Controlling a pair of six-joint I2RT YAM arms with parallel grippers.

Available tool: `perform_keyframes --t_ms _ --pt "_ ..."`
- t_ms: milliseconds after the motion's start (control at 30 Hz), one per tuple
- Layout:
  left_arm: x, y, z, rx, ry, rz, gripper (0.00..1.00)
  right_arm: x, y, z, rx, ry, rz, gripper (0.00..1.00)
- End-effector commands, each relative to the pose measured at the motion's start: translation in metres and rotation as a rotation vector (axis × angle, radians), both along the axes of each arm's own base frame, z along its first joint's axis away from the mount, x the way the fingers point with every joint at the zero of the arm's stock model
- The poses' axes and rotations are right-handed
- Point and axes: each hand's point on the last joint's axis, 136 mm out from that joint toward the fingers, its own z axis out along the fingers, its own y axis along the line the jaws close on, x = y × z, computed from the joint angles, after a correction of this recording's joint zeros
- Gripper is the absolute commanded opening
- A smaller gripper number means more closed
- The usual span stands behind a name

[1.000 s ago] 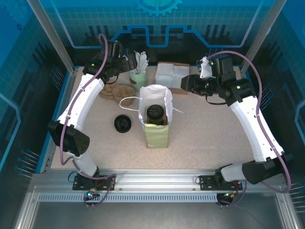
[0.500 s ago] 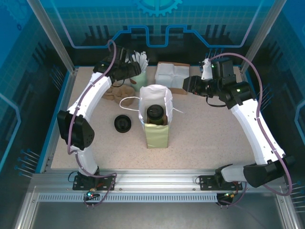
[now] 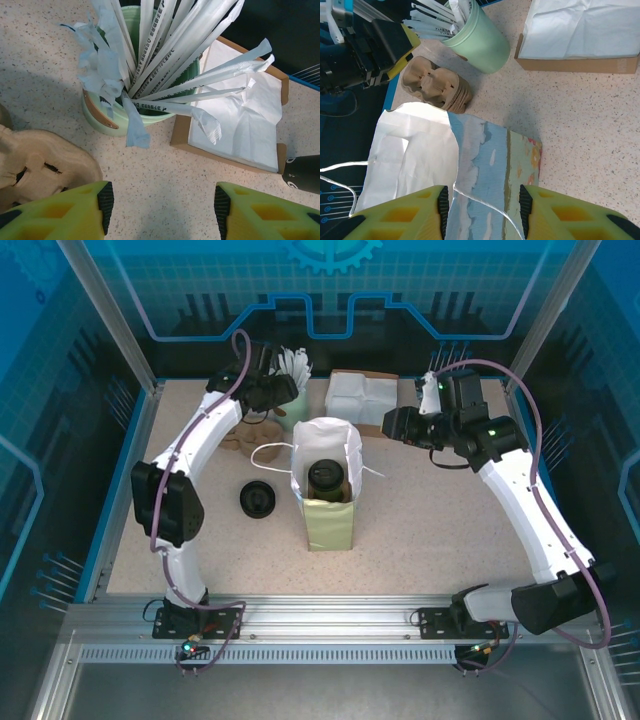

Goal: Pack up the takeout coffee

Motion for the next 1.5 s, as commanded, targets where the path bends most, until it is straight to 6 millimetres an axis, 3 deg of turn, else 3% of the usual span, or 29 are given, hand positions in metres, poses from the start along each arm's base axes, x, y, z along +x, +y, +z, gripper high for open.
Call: perform_keyframes --t_ms 0,333,600,933,1467 --pt "0.015 0.003 -0.001 -0.005 -0.012 0.02 0.56 0.001 -0.003 0.01 0.017 -0.043 0.014 0.43" --pt "0.032 0.004 -0.006 0.037 -0.012 0.026 0.54 0.005 -0.008 0.004 0.034 -0.026 0.009 0.44" --pt "0.04 0.01 -0.012 0.086 -0.013 0.043 0.62 0.006 -0.014 0.003 0.034 -0.031 -0.003 0.44" --pt "0.057 0.009 -0.019 0.121 -0.017 0.034 0.58 0.009 -0.019 -0.001 0.049 -0.021 -0.015 0.44" --pt "0.058 0.014 -0.03 0.179 -0.006 0.016 0.52 0.011 -0.022 -0.006 0.05 -0.008 -0.019 0.44"
